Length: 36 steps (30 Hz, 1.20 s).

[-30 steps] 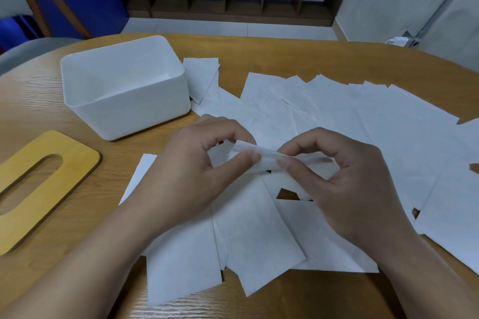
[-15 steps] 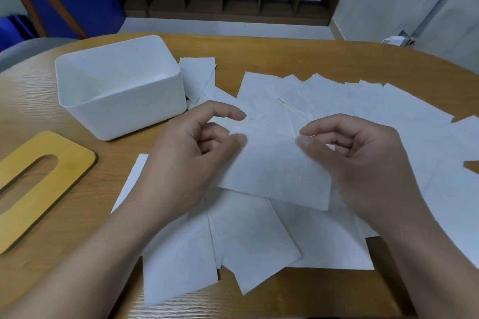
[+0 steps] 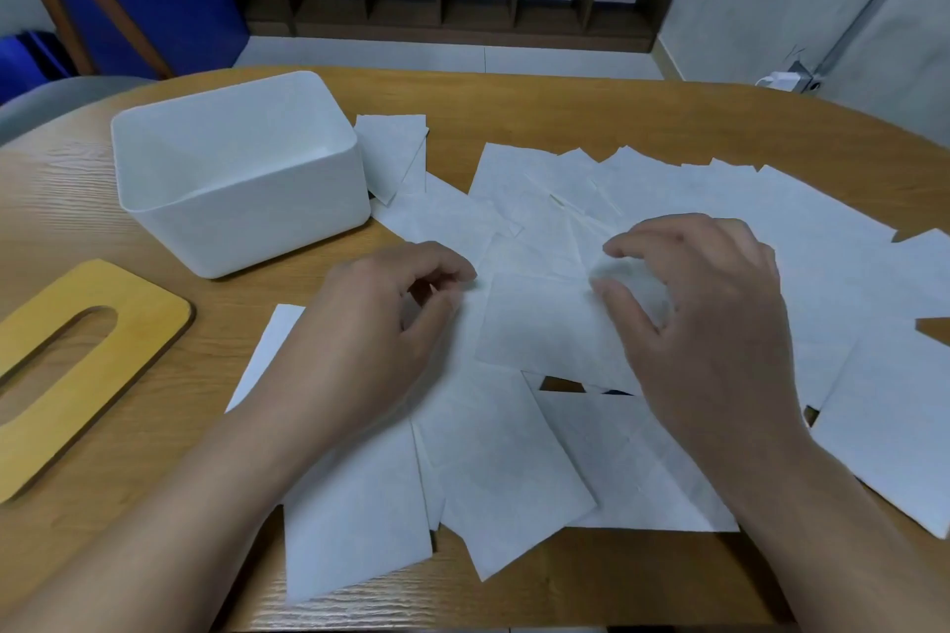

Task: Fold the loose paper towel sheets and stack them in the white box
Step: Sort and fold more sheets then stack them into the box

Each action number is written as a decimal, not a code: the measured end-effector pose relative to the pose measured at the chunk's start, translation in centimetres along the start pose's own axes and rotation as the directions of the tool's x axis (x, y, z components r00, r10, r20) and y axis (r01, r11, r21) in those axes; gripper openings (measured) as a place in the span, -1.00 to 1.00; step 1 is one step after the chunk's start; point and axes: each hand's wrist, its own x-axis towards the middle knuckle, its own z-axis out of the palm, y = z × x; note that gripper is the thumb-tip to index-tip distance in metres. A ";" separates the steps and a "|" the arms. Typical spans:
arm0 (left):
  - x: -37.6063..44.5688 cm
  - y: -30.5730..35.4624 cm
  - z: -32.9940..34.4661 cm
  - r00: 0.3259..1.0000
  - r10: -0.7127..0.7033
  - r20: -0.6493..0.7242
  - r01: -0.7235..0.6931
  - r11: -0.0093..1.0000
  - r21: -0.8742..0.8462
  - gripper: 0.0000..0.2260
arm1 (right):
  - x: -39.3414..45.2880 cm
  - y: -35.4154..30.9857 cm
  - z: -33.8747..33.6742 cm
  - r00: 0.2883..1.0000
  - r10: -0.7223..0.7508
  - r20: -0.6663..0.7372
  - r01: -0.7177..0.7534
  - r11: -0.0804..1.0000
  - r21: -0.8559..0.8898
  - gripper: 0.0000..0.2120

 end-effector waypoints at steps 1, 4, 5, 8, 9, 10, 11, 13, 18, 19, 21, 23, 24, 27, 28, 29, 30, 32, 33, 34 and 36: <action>0.1 -0.4 -0.1 1.000 0.009 0.017 -0.010 1.000 0.026 -0.81 | -0.2 -0.7 -0.2 1.000 -0.023 0.010 0.023 0.999 0.026 -0.85; 0.2 -1.7 -0.3 0.998 0.037 0.055 -0.044 0.991 0.129 -0.70 | -1.3 -2.8 -0.5 0.984 -0.076 0.159 0.036 0.970 0.239 -0.83; 0.2 -2.0 -0.3 0.998 0.031 0.062 -0.041 0.985 0.169 -0.64 | -1.6 -3.3 -0.5 0.971 -0.077 0.225 0.004 0.951 0.309 -0.81; 0.1 -2.1 -0.1 0.998 0.008 0.067 -0.024 0.972 0.234 -0.56 | -2.4 -4.2 0.1 0.922 -0.100 0.375 -0.025 0.948 0.317 -0.77; 0.1 -1.9 0.0 0.998 0.001 0.066 -0.016 0.971 0.237 -0.54 | -2.6 -4.2 0.4 0.910 -0.114 0.398 -0.003 0.960 0.281 -0.76; 0.1 -1.8 0.0 0.998 0.001 0.063 -0.016 0.971 0.238 -0.54 | -2.7 -4.3 0.7 0.903 -0.122 0.412 0.016 0.968 0.251 -0.75; 0.1 -1.8 0.1 0.998 0.003 0.060 -0.017 0.972 0.233 -0.53 | -2.8 -4.2 0.9 0.900 -0.122 0.419 0.022 0.972 0.234 -0.75; 0.2 -1.6 0.3 0.998 -0.005 0.063 -0.006 0.984 0.177 -0.53 | -2.8 -4.0 1.2 0.901 -0.117 0.418 0.017 0.972 0.234 -0.75; 0.6 -1.7 0.7 0.993 -0.080 0.091 0.082 0.996 -0.019 -0.70 | -2.6 -3.9 1.2 0.898 -0.107 0.427 -0.015 0.962 0.272 -0.76; 0.7 -1.7 0.6 0.992 -0.087 0.091 0.091 0.995 -0.044 -0.73 | -2.6 -3.9 1.2 0.895 -0.101 0.434 -0.025 0.961 0.275 -0.76; 0.8 -1.5 0.5 0.992 -0.098 0.082 0.106 0.989 -0.100 -0.76 | -2.5 -3.8 1.1 0.890 -0.090 0.447 -0.043 0.959 0.279 -0.77; 0.8 -1.3 0.4 0.992 -0.103 0.074 0.111 0.989 -0.103 -0.77 | -2.4 -3.8 1.1 0.885 -0.089 0.457 -0.052 0.957 0.285 -0.77; 0.7 -1.3 0.5 0.993 -0.097 0.064 0.102 0.993 -0.067 -0.74 | -2.4 -3.8 1.1 0.885 -0.090 0.457 -0.051 0.956 0.288 -0.77; 0.6 -1.1 0.7 0.995 -0.075 0.073 0.070 0.995 0.069 -0.52 | -2.4 -3.9 1.2 0.886 -0.095 0.454 -0.041 0.959 0.280 -0.77; 0.6 -1.0 0.8 0.993 -0.083 0.082 0.076 0.994 0.078 -0.47 | -2.4 -3.9 1.2 0.887 -0.096 0.452 -0.035 0.961 0.274 -0.77; 0.6 -0.8 0.8 0.991 -0.097 0.088 0.091 0.993 0.071 -0.44 | -2.4 -3.9 1.3 0.887 -0.096 0.451 -0.034 0.962 0.271 -0.77; 0.7 -0.7 0.9 0.989 -0.114 0.091 0.109 0.993 0.051 -0.43 | -2.5 -3.9 1.3 0.887 -0.094 0.452 -0.035 0.962 0.269 -0.77; 0.8 -0.4 0.9 0.985 -0.147 0.093 0.148 0.989 -0.006 -0.42 | -2.5 -3.9 1.2 0.885 -0.091 0.457 -0.039 0.963 0.268 -0.77; 0.9 -0.3 0.9 0.982 -0.161 0.096 0.165 0.986 -0.036 -0.42 | -2.5 -3.9 1.2 0.884 -0.091 0.458 -0.040 0.963 0.268 -0.78; 1.0 -0.2 0.9 0.979 -0.174 0.104 0.181 0.981 -0.065 -0.44 | -2.5 -3.9 1.2 0.884 -0.092 0.459 -0.040 0.962 0.270 -0.78; 1.2 -0.1 0.7 0.973 -0.189 0.134 0.205 0.972 -0.118 -0.55 | -2.5 -3.9 1.2 0.883 -0.095 0.460 -0.039 0.961 0.273 -0.78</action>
